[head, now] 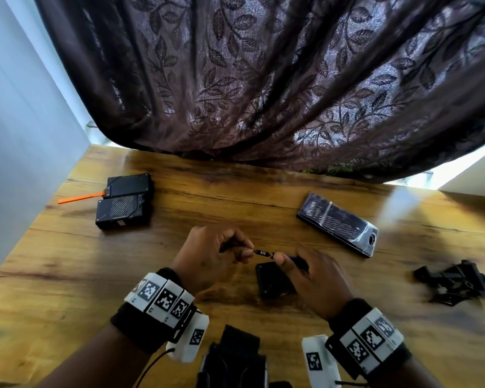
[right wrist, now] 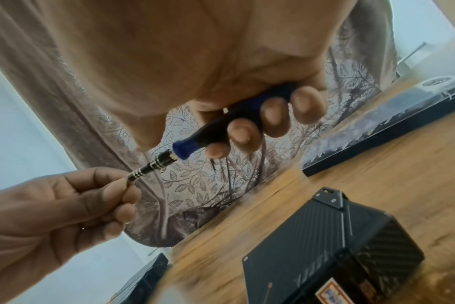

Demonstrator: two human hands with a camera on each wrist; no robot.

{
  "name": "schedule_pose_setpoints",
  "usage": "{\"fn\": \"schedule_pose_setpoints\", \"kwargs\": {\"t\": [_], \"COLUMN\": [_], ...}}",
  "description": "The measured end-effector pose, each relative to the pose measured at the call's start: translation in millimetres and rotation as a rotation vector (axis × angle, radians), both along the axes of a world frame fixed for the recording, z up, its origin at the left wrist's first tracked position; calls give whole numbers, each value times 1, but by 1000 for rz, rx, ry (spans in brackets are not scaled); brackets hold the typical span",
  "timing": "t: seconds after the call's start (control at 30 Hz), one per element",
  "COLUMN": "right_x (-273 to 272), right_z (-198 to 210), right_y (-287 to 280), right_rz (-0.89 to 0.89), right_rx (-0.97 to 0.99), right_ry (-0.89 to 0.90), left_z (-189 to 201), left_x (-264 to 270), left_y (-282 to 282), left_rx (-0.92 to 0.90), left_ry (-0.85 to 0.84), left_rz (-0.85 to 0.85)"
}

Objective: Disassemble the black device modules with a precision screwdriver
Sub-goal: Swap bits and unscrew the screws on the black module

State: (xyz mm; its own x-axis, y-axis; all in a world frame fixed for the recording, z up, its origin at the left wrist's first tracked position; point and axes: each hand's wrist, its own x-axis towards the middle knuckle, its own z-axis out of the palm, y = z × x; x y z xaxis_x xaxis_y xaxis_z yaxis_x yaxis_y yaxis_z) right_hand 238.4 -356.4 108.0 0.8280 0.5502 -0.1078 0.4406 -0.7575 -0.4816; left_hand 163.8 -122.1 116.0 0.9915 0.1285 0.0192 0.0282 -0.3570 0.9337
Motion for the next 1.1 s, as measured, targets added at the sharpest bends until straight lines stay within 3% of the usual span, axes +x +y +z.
{"fn": "schedule_pose_setpoints", "kwargs": {"t": [0.43, 0.67, 0.93, 1.1], "right_x": [-7, -2, 3, 7], "right_z": [7, 7, 10, -1], "right_y": [-20, -31, -40, -47], "right_rz": [-211, -274, -215, -157], "right_rx": [8, 64, 11, 160], "right_ry": [48, 101, 79, 259], "left_z": [4, 2, 5, 1], "left_x": [15, 19, 21, 19], "left_y": [-31, -52, -60, -54], "left_rx": [70, -5, 16, 27], "left_ry": [-6, 32, 87, 67], "left_rz": [-87, -85, -113, -86]}}
